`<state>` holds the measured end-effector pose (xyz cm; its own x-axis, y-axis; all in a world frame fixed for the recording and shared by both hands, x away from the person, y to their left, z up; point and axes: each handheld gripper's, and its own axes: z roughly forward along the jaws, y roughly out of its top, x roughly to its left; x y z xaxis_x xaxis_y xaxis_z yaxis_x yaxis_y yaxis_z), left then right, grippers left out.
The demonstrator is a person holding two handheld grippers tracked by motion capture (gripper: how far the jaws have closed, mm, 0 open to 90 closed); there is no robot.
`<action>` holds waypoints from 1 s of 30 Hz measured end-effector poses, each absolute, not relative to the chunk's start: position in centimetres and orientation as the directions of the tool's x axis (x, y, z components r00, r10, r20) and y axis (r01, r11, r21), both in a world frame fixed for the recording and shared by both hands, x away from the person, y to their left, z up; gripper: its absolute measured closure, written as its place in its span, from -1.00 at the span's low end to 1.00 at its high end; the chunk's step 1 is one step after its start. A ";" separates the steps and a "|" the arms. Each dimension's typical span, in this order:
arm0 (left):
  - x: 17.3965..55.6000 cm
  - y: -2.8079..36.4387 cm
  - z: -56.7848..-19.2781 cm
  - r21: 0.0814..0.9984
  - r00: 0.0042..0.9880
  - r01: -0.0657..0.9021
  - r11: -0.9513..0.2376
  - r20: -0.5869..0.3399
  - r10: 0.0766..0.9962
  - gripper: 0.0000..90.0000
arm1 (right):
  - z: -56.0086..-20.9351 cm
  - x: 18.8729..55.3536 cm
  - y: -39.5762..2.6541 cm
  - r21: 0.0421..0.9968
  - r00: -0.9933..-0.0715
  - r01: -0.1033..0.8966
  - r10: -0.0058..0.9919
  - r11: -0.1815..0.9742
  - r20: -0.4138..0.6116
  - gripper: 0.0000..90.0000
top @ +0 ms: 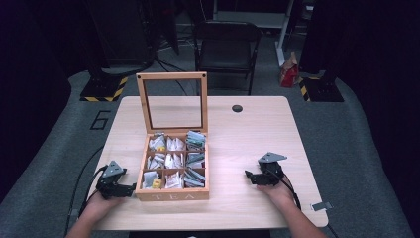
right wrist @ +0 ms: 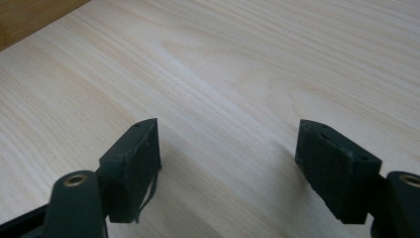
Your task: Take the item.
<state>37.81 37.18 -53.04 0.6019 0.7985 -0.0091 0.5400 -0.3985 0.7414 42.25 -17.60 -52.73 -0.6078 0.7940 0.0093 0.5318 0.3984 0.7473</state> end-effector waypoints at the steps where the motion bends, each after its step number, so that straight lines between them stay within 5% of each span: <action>1: 37.8 37.1 -53.1 0.741 0.599 0.547 -0.390 -0.020 0.801 -0.69 | -52.7 42.3 -17.6 0.749 -0.605 0.532 0.796 0.395 0.010 -0.46; 30: 37.8 37.2 -53.0 0.741 0.604 0.538 -0.402 -0.006 0.797 -0.69 | -52.5 42.4 -18.0 0.745 -0.598 0.543 0.802 0.388 0.018 -0.14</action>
